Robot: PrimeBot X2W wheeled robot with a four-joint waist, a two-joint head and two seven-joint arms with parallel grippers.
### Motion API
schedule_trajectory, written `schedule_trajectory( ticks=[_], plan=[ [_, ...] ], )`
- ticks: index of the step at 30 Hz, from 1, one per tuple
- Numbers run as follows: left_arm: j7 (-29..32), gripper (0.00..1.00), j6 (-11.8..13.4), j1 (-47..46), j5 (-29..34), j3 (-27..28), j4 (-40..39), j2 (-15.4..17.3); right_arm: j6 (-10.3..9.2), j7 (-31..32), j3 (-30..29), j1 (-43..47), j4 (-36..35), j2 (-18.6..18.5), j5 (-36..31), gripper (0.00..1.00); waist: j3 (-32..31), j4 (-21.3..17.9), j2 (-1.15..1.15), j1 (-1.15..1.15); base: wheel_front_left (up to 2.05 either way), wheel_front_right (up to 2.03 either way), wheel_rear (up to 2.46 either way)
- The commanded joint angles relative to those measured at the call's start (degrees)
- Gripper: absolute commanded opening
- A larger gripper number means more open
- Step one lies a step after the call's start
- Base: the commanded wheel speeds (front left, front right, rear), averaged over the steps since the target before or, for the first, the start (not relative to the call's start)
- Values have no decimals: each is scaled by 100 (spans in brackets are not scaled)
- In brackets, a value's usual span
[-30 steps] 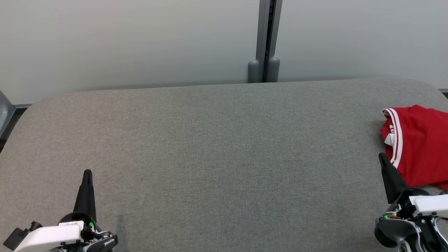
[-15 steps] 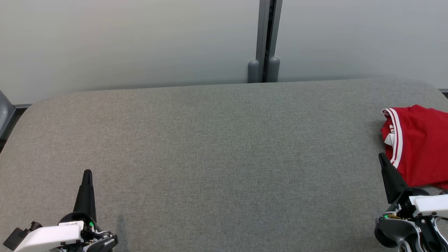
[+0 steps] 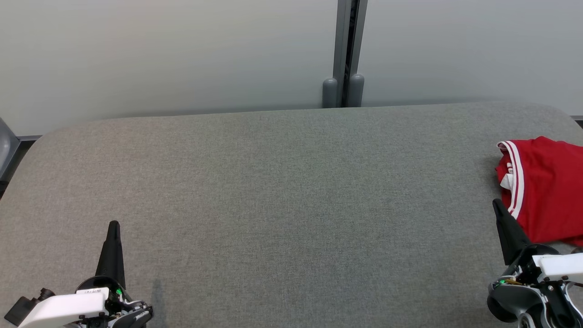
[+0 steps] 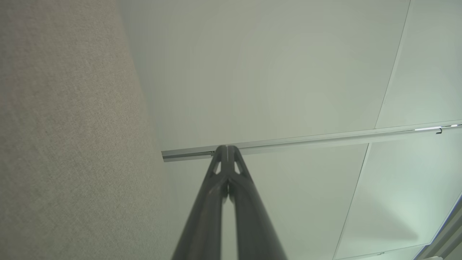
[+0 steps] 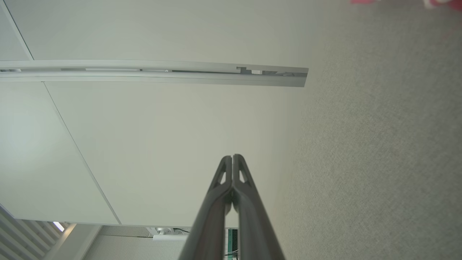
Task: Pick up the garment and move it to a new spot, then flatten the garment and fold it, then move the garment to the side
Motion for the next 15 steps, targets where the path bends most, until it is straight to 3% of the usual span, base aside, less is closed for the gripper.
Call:
schedule_trajectory(
  ticks=[1, 15],
  plan=[
    [22, 0, -20, -108, -5, 31, -2, 11, 4, 9, -15, -39, -10, -27, 39, 0, 0, 0, 0, 0, 0, 0, 0],
    [23, 0, -20, -108, -4, 32, -2, 10, 4, 9, -15, -39, -11, -27, 39, 0, 0, 0, 0, 0, 0, 0, 0]
  ],
)
